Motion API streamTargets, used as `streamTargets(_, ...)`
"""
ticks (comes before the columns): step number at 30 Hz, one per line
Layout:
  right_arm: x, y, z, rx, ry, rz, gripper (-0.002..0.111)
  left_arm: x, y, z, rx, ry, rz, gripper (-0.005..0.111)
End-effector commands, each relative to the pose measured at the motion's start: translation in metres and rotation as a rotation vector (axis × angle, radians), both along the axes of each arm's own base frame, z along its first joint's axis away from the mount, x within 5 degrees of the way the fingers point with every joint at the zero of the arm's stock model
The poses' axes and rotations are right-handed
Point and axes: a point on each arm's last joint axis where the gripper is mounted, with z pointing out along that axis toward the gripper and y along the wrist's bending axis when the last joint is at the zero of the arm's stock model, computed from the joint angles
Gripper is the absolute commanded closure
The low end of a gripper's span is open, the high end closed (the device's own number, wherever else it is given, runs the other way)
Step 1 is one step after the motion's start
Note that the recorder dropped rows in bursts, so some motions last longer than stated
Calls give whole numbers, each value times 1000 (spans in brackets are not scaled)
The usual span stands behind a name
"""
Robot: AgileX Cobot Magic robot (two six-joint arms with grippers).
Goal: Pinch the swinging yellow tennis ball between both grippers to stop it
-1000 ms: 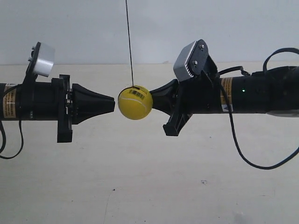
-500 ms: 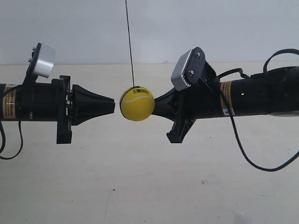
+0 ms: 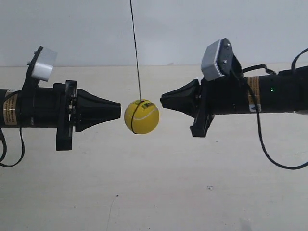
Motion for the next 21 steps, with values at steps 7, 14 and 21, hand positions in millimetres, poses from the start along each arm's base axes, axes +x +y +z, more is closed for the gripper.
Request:
streamTargets(7,-4,-30,8,76,56,114,108,0,-2,1,-12,-14,-11,102)
streamTargets(14,-7,-20,9,90,49,134,108,0,-2,1,-13,-14,-9,102)
streamTargets(21,-7,-6,11,104,24,112,108,1,-2,2,-19,-17,1,102)
